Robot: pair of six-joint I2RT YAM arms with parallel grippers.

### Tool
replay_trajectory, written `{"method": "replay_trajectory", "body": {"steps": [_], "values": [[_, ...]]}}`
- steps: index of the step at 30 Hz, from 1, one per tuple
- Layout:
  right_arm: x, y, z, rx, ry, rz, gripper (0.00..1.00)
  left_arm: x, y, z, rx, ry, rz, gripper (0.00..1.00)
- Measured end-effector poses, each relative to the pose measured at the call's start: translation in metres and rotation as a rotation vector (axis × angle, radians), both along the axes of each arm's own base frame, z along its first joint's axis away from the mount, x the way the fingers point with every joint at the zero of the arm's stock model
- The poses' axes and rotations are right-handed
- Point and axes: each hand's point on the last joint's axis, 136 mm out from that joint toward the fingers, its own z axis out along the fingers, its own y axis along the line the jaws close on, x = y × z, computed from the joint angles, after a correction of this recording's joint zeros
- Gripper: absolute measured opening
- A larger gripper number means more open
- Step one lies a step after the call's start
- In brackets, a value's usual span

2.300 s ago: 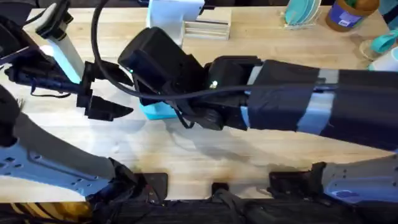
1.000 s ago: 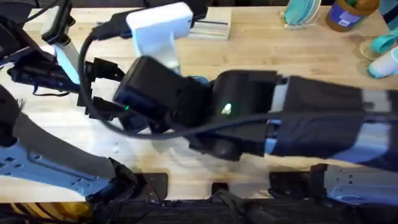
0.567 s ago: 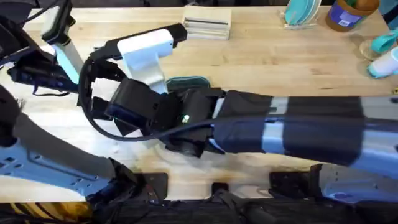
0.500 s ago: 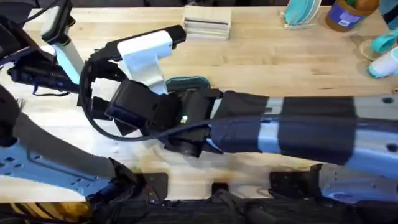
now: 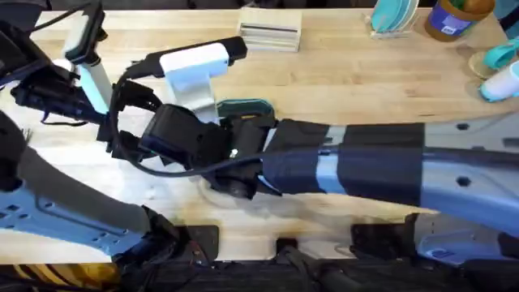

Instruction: Unzip the bag, pick up the pens from the table one at a time and place them inside, then zip the bag closed.

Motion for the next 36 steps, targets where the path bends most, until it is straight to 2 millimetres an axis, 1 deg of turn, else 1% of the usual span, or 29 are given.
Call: {"method": "replay_trajectory", "body": {"steps": [6,8,10,11,15,19,22,27,29,32,34,36], "values": [[0.011,0.001,0.003,0.032,-0.009,-0.025,0.757,-0.002,0.002,-0.002,0.016,0.009,-0.010,0.994],[0.012,0.000,0.004,0.032,-0.011,-0.029,0.699,-0.003,0.002,-0.002,0.019,0.011,-0.012,0.994],[0.013,0.000,0.004,0.034,-0.013,-0.031,0.596,-0.003,0.002,-0.003,0.021,0.013,-0.013,0.994],[0.013,0.000,0.004,0.035,-0.013,-0.031,0.560,-0.003,0.002,-0.003,0.021,0.012,-0.013,0.994],[0.013,0.001,0.002,0.034,-0.012,-0.036,0.535,-0.003,0.003,-0.003,0.021,0.013,-0.013,0.994],[0.015,0.002,-0.006,0.028,-0.012,-0.043,0.473,-0.003,0.003,-0.003,0.021,0.013,-0.014,0.993],[0.016,0.005,-0.004,0.049,-0.017,-0.048,0.457,-0.003,0.002,-0.003,0.020,0.012,-0.013,0.993],[0.017,0.006,-0.003,0.057,-0.017,-0.051,0.355,-0.003,0.002,-0.003,0.020,0.012,-0.013,0.993],[0.017,0.006,-0.003,0.058,-0.018,-0.051,0.291,-0.003,0.002,-0.003,0.020,0.012,-0.013,0.993],[0.017,0.007,-0.003,0.059,-0.018,-0.051,0.170,-0.003,0.002,-0.003,0.020,0.013,-0.013,0.993],[0.017,0.006,-0.003,0.060,-0.017,-0.052,0.055,-0.003,0.002,-0.003,0.020,0.012,-0.013,0.993],[0.017,0.006,-0.003,0.061,-0.016,-0.053,0.035,-0.003,0.002,-0.003,0.020,0.012,-0.013,0.993]]}}
